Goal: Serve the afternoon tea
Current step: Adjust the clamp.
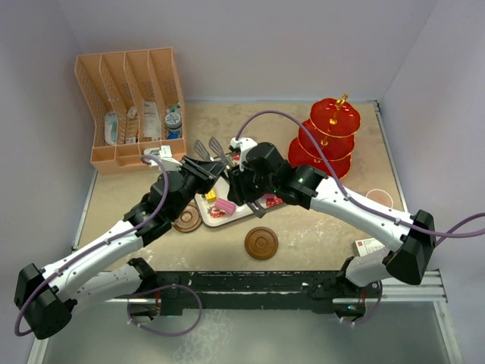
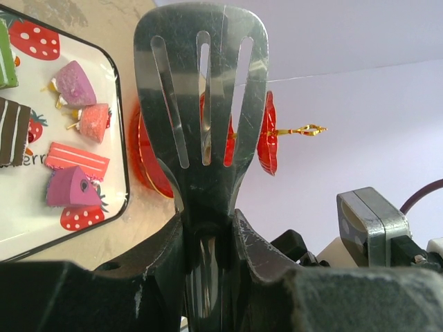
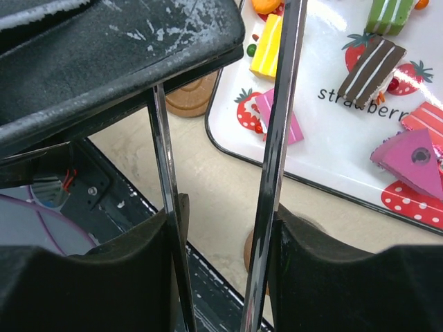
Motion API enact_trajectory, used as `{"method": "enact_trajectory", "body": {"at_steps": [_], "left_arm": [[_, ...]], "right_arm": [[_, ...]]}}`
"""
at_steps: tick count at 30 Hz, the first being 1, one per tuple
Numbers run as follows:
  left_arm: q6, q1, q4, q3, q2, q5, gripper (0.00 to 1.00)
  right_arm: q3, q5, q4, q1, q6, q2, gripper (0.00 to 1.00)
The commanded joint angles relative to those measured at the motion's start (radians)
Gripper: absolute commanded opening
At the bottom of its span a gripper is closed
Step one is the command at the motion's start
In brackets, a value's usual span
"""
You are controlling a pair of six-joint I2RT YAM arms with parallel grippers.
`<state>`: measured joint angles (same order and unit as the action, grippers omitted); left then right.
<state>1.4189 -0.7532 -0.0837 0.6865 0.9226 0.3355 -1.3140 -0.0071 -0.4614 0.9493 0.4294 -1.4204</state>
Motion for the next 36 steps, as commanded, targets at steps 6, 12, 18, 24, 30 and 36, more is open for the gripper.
{"method": "enact_trajectory", "body": {"at_steps": [6, 12, 18, 24, 30, 36], "left_arm": [[0.004, 0.002, -0.024, 0.033, -0.014, 0.026, 0.2], [-0.011, 0.003, -0.014, 0.019, -0.035, 0.031, 0.2], [-0.019, 0.002, -0.006, 0.007, -0.057, 0.035, 0.2], [-0.024, 0.002, -0.008, 0.004, -0.065, 0.04, 0.19], [-0.026, 0.002, -0.006, 0.003, -0.061, 0.04, 0.19], [-0.031, 0.002, 0.012, 0.006, -0.068, 0.045, 0.32]], "right_arm": [[-0.035, -0.038, 0.035, 0.005, 0.079, 0.021, 0.44], [-0.036, -0.137, 0.086, 0.002, 0.109, 0.021, 0.45], [-0.014, -0.208, 0.125, -0.026, 0.14, 0.033, 0.48], [0.01, -0.261, 0.161, -0.046, 0.167, 0.042, 0.49], [-0.001, -0.228, 0.139, -0.046, 0.172, 0.037, 0.44], [-0.013, -0.201, 0.127, -0.052, 0.183, 0.035, 0.39]]}}
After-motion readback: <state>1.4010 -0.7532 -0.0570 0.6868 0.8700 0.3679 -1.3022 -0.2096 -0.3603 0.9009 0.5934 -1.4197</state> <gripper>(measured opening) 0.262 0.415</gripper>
